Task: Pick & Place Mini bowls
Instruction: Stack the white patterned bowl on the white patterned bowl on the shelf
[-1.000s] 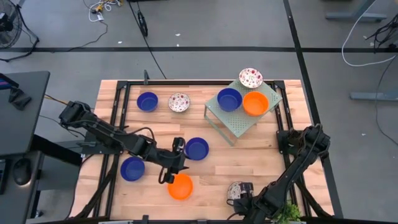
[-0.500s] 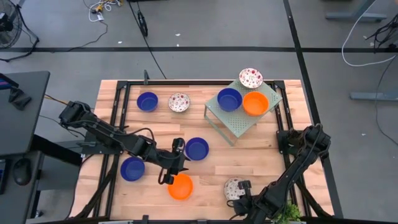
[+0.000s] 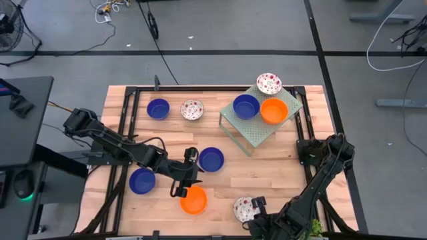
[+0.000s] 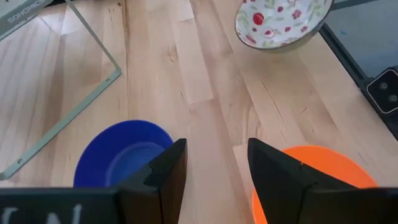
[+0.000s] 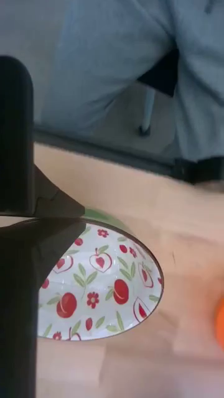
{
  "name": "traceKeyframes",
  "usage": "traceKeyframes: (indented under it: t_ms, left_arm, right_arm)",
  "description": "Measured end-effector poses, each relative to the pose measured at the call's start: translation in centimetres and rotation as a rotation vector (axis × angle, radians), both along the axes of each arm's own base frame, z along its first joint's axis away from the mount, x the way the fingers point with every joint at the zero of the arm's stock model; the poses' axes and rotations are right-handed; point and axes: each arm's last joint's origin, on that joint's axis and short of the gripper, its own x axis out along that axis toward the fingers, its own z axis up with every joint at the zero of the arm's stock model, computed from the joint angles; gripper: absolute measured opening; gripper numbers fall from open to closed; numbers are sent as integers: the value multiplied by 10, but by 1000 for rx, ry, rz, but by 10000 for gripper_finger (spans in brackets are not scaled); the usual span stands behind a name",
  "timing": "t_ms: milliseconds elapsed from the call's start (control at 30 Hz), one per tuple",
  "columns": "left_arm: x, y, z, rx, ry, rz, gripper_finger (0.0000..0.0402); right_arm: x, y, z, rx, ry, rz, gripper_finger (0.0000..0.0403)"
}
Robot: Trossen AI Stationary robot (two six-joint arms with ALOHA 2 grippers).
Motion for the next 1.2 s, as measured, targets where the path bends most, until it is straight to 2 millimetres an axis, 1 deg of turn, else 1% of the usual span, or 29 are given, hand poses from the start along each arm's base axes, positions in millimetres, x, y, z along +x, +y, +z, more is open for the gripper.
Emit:
traceKeyframes:
  t_ms: [100,267,400,467,567,667,733,800,867,967,1067,1200]
  left_arm:
    - [-2,-2,-1,-14,13,7,174]
    - [-7,-11,-3,-24,39,-7,174]
    - [-11,-18,-3,-24,39,-32,174]
    - [-13,-21,-3,-24,39,-42,174]
    - [-14,-24,-3,-23,38,-52,174]
    - [-15,-25,-3,-24,38,-56,174]
    - [-15,-26,-3,-38,40,-44,174]
    - [-15,-26,-3,-43,41,-41,174]
    - [-16,-26,-3,-42,42,-43,174]
    - [-16,-27,-3,-41,42,-46,174]
    - [-17,-28,-3,-40,45,-49,174]
    - [-18,-30,-3,-38,45,-58,174]
  right_arm:
    - [0,-4,10,-77,-13,-7,1]
    - [0,-13,17,-197,-19,-22,0]
    - [5,-20,27,-309,-82,-28,0]
    - [9,-24,42,-371,-143,-20,0]
    - [18,-33,68,-467,-210,-16,0]
    - [27,-50,97,-577,-244,-28,0]
    - [35,-69,116,-637,-231,-40,0]
    - [42,-95,131,-674,-192,-69,0]
    - [46,-125,148,-690,-153,-118,0]
    - [46,-180,169,-685,-94,-231,0]
    - [38,-235,188,-638,-69,-351,0]
    - [10,-299,202,-600,-44,-552,0]
